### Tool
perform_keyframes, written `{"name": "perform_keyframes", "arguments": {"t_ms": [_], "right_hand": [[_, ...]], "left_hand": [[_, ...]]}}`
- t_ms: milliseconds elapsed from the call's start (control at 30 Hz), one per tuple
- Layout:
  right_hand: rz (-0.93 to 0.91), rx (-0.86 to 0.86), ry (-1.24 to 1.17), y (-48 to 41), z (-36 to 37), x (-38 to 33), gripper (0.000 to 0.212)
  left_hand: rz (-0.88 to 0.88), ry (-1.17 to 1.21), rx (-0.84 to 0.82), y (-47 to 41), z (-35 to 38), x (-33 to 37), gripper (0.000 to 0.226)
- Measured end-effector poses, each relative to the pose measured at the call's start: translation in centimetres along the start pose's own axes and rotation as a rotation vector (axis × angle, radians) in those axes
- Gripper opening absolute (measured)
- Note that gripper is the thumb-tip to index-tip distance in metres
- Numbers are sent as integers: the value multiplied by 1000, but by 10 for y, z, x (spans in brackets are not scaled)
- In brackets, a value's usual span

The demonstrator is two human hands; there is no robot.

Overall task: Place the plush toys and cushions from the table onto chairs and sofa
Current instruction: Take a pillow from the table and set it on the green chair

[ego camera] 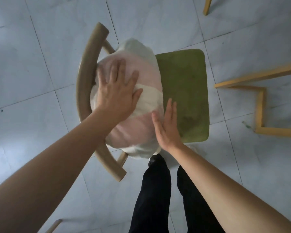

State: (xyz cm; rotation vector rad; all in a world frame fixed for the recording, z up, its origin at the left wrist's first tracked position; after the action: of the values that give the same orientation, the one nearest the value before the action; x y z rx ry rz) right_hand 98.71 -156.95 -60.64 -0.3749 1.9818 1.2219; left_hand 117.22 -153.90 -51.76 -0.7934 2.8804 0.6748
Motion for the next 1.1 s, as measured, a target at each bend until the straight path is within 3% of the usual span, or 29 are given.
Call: {"name": "perform_keyframes", "arguments": {"t_ms": [100, 167, 267, 333, 400, 467, 533, 700, 867, 967, 1100], "right_hand": [[33, -95, -8, 13, 26, 5, 103], [39, -175, 76, 18, 41, 12, 103], [51, -72, 53, 15, 30, 16, 104], [64, -11, -9, 13, 21, 18, 107], [66, -65, -27, 16, 26, 24, 105], [70, -142, -6, 21, 32, 32, 105], [80, -134, -13, 24, 31, 40, 108], [112, -92, -81, 23, 33, 45, 114], [72, -122, -11, 14, 35, 39, 106], [23, -142, 57, 24, 20, 31, 98], [-114, -135, 187, 67, -26, 1, 71]], "left_hand": [[117, -37, 118, -22, -24, 29, 70], [185, -148, 29, -48, -13, 41, 72], [161, -311, -167, -78, 8, 39, 71], [168, -348, -112, -82, 0, 47, 73], [250, -372, -35, -77, 0, 63, 74], [284, -382, -142, -70, 20, 63, 71], [210, -299, -199, -65, 23, 51, 68], [12, 135, 173, -3, -14, 39, 61], [-87, 204, 74, 69, 35, 23, 65], [-179, 401, 136, 103, 29, 21, 62], [-300, 833, 69, 163, 10, 35, 58]]}}
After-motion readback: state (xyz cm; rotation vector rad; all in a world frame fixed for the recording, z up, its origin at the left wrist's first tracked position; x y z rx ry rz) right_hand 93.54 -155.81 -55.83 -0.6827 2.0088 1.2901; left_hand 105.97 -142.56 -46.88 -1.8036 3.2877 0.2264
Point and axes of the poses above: each hand's wrist, its own y-axis away from the middle knuckle, its own z-axis out of the palm, x = y × z, the point moved 8 cm from there along -y, towards the middle knuckle, and after that the axes turned 4 degrees about -y, right-handed, at the moved point
